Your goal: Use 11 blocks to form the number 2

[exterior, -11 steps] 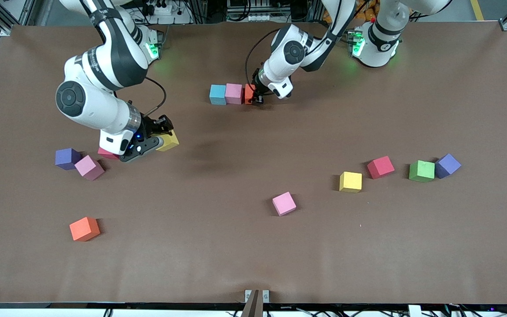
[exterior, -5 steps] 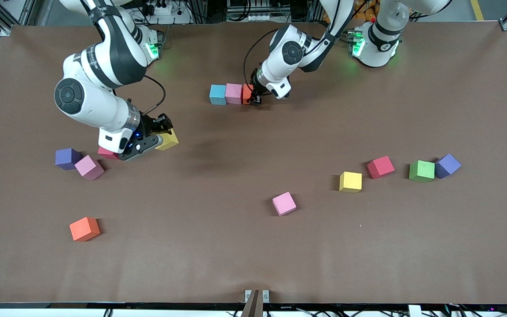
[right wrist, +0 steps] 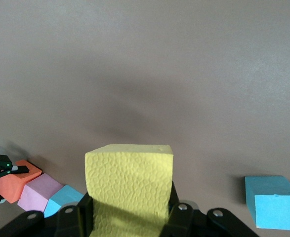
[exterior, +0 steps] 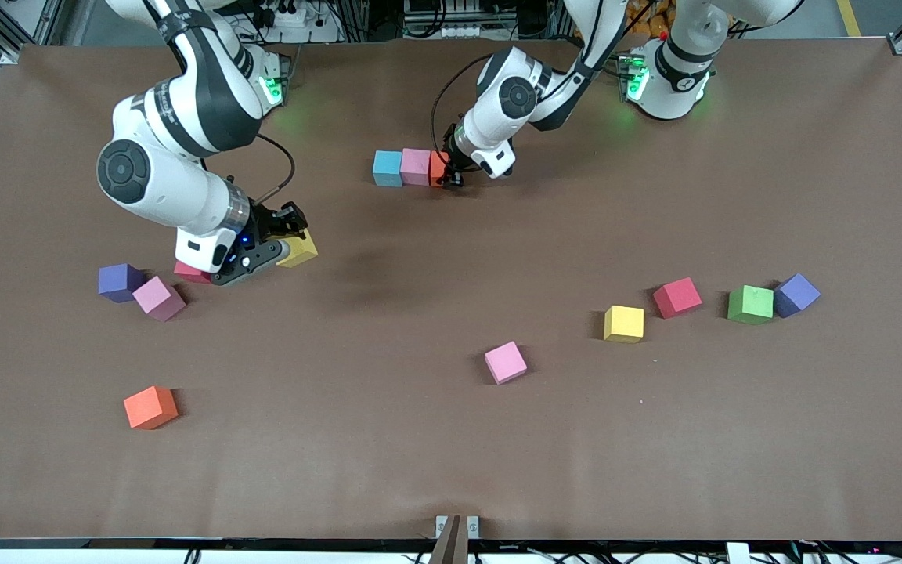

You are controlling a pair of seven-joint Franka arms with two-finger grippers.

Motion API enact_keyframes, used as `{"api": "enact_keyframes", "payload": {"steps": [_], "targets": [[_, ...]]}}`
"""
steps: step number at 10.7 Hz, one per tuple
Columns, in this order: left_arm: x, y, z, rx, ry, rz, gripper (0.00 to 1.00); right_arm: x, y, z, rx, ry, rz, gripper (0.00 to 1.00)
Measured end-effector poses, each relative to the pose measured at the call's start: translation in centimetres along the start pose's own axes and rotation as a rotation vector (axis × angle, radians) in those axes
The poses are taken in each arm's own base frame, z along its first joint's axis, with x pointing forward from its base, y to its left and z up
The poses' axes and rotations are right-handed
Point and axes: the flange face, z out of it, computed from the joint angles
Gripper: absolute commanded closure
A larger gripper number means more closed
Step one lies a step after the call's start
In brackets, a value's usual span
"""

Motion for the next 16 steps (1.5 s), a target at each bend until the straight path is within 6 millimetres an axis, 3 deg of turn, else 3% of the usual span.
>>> {"api": "enact_keyframes", "payload": {"steps": [1, 4, 5, 6, 7, 13, 16], "targets": [[0.1, 0.0, 0.1, 0.001, 0.002, -0.001, 0.87, 0.0, 0.0, 0.0, 0.000, 0.000, 0.000, 0.52], [-0.1, -0.1, 0.4, 0.001, 0.000, 0.000, 0.82, -0.1, 0.0, 0.2, 0.000, -0.004, 0.001, 0.52], [-0.2, -0.1, 0.5, 0.002, -0.001, 0.002, 0.65, -0.1, 0.1, 0.3, 0.000, -0.006, 0.002, 0.52], [-0.3, -0.3, 0.6, 0.004, -0.002, 0.005, 0.21, -0.1, 0.1, 0.3, 0.000, -0.006, 0.002, 0.52], [-0.4, -0.4, 0.7, 0.004, -0.002, 0.008, 0.00, -0.1, 0.1, 0.3, 0.000, -0.006, 0.002, 0.52], [-0.4, -0.1, 0.7, -0.002, -0.005, 0.060, 0.00, -0.4, -0.1, 0.9, 0.000, -0.017, 0.047, 0.52], [-0.4, 4.0, -2.9, -0.013, -0.025, 0.152, 0.00, 0.0, -2.8, 1.5, -0.009, 0.002, 0.153, 0.53]]}}
